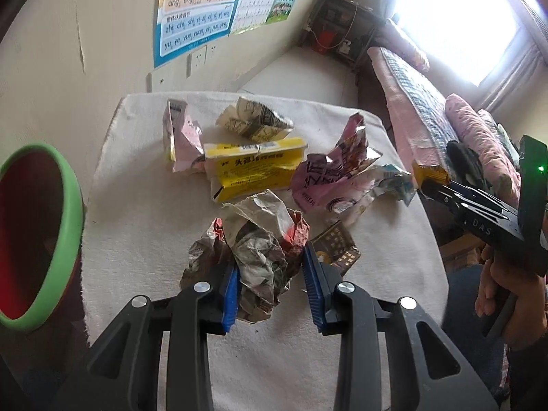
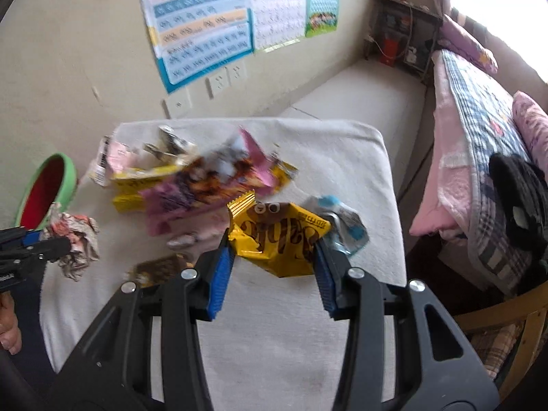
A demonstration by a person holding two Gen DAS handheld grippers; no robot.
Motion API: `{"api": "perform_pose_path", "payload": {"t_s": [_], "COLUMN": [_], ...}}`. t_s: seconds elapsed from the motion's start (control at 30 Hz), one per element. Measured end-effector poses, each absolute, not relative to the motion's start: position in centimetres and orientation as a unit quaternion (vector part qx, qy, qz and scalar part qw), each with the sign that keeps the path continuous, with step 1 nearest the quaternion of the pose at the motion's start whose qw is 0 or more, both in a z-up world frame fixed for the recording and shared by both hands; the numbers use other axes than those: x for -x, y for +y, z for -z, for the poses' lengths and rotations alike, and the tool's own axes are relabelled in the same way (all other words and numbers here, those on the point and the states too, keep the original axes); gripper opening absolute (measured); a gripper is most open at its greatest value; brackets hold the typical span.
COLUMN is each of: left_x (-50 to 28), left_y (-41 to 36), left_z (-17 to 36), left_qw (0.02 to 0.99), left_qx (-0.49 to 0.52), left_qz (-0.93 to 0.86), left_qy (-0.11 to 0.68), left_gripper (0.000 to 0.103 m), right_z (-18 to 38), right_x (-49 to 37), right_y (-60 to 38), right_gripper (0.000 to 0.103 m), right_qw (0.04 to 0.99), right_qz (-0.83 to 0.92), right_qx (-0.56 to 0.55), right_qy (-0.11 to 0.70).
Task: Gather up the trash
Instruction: 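Carry the paper ball and yellow candy bag over the red bucket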
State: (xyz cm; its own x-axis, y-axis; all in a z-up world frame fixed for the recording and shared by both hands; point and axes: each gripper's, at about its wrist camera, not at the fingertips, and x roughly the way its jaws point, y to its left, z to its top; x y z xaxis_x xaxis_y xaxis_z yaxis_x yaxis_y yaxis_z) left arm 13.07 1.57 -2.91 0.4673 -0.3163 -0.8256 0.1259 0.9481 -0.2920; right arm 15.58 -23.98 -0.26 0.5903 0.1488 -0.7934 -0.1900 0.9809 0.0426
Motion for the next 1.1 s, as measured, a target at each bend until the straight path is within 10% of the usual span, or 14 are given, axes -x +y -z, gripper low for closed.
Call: {"api": "perform_pose_path", "payload": {"t_s": [1.1], "left_x": [-9.0], "left_y": [23.1], "left_z": [-2.1], "left_qw": [0.884], "left_qx": [0.184], "left_qz": [-0.041], "left_qy": [0.427], "left_gripper": [0.031], "right_z": [-4.7], "right_x": [-15.1], "right_y": [-0.8], "right_gripper": [0.043], "right_qw": [0.873], "right_qz": [-0.274], "right_qx": [0.043], "right_qy": [0.402]}}
